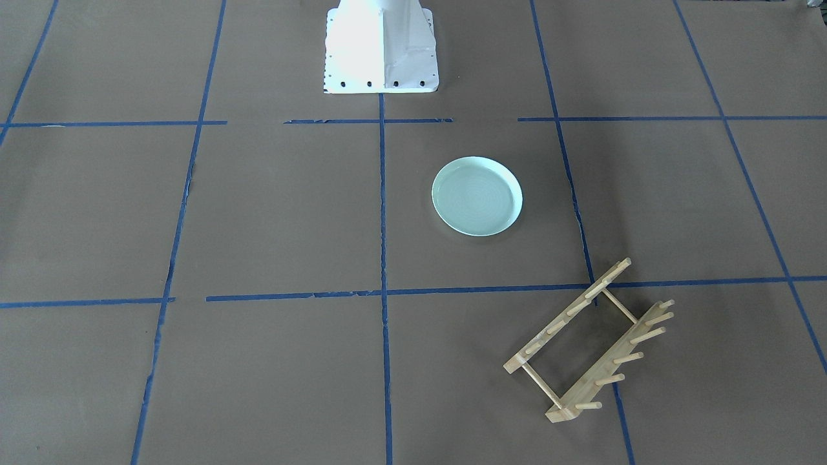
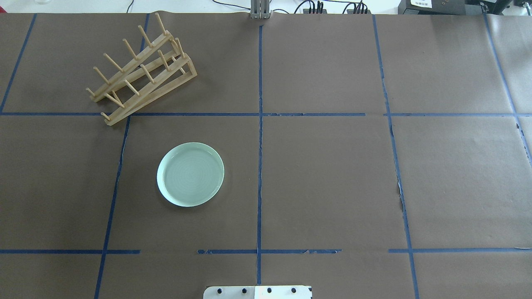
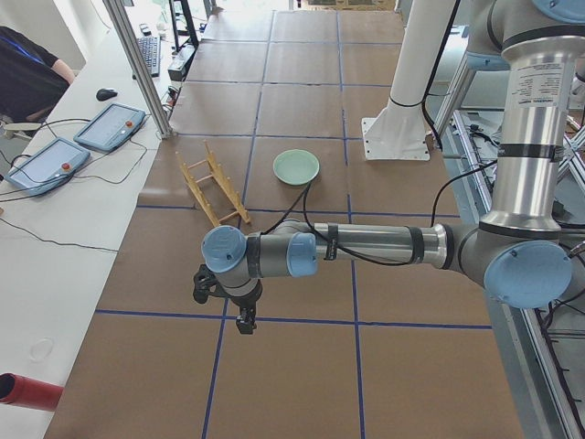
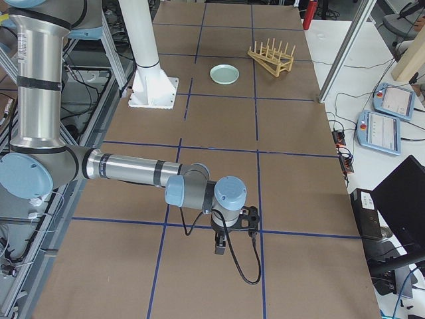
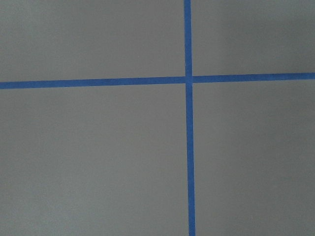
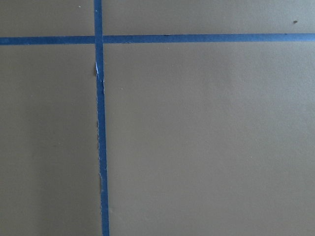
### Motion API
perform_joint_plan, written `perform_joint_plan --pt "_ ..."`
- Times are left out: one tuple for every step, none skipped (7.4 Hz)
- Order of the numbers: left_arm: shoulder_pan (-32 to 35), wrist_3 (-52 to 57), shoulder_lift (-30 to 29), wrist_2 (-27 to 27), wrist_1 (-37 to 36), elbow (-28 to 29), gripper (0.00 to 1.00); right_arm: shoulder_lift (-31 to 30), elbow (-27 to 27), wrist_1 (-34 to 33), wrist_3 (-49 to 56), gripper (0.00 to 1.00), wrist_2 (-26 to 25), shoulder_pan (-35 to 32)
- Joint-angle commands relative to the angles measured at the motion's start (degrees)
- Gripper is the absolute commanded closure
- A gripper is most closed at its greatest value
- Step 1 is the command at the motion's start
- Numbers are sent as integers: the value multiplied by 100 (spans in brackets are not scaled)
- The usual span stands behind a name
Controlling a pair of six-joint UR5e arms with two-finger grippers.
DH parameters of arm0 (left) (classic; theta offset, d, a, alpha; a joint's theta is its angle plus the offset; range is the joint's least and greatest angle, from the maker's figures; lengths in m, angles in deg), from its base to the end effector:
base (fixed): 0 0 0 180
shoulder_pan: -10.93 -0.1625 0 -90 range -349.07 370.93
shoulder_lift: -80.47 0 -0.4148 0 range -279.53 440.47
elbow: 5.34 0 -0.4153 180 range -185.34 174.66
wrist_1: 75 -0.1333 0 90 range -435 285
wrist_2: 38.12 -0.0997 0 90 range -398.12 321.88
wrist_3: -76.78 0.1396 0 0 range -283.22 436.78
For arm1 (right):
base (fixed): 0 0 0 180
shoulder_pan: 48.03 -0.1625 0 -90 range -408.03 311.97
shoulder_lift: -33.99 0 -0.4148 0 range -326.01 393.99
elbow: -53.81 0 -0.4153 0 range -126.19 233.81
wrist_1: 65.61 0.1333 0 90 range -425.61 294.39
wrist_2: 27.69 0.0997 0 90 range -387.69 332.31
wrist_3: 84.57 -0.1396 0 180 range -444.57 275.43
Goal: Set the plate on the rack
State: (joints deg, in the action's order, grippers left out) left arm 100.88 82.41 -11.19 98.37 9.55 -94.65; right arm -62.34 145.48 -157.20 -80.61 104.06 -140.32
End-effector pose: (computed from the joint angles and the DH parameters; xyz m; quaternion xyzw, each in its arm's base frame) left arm -0.0316 -0.5192 0.6737 -0.0167 0.3956 0.0301 0.9178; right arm 0.0585 -0.4540 0.7229 -0.0315 -0.3580 0.0058 0.9332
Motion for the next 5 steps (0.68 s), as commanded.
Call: perform_joint_plan --pt "4 0 -2 -9 0 -60 0 0 0 0 0 0 0 1" --pt "4 -9 -45 -9 0 -104 0 0 0 0 0 0 0 1" --pt "4 -17 -63 -70 -9 -479 0 0 0 0 0 0 0 1" --pt "-4 -35 -89 -210 -26 -865 0 0 0 0 0 0 0 1" --pt "-4 -52 -237 -211 -70 -1148 0 0 0 0 0 0 0 1"
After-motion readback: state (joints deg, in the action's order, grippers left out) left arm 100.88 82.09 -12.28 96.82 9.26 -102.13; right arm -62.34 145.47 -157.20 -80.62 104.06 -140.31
